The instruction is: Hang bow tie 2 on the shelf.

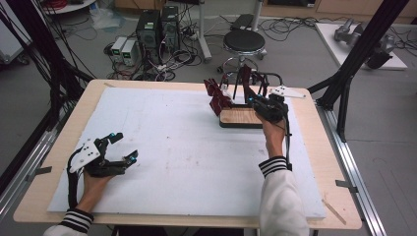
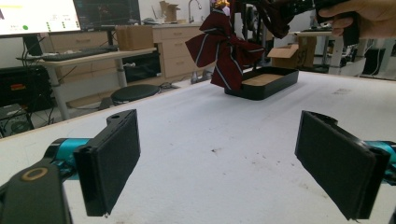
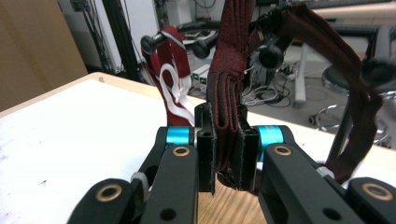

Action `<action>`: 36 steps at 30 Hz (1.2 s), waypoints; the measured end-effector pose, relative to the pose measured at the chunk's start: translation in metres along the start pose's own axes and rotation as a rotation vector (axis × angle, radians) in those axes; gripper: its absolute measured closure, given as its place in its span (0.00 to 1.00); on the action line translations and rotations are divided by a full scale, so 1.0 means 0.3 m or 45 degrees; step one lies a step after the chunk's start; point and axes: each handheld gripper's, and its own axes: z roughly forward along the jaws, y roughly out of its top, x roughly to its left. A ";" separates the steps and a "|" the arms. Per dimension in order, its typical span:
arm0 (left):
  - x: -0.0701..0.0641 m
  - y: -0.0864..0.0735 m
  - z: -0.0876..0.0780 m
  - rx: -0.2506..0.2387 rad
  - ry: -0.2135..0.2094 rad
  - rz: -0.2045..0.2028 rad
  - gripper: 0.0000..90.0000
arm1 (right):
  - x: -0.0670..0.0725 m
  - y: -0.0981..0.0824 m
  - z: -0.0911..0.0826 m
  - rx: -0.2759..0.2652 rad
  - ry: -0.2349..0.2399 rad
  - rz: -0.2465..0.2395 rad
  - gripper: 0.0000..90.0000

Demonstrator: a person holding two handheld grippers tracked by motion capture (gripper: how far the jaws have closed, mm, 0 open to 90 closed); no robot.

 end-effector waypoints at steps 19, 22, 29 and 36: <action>0.000 -0.003 -0.003 -0.011 0.005 0.001 0.16 | -0.030 -0.060 0.044 0.207 -0.002 0.062 0.92; -0.001 -0.003 -0.003 -0.011 0.000 0.002 0.16 | -0.029 -0.060 0.044 0.205 -0.004 0.057 0.92; 0.002 -0.002 -0.005 -0.022 -0.002 -0.006 0.16 | -0.017 -0.050 0.037 0.194 -0.011 -0.008 0.68; 0.001 -0.004 -0.002 -0.016 -0.012 -0.010 0.16 | 0.022 -0.033 0.020 0.184 -0.057 -0.110 0.13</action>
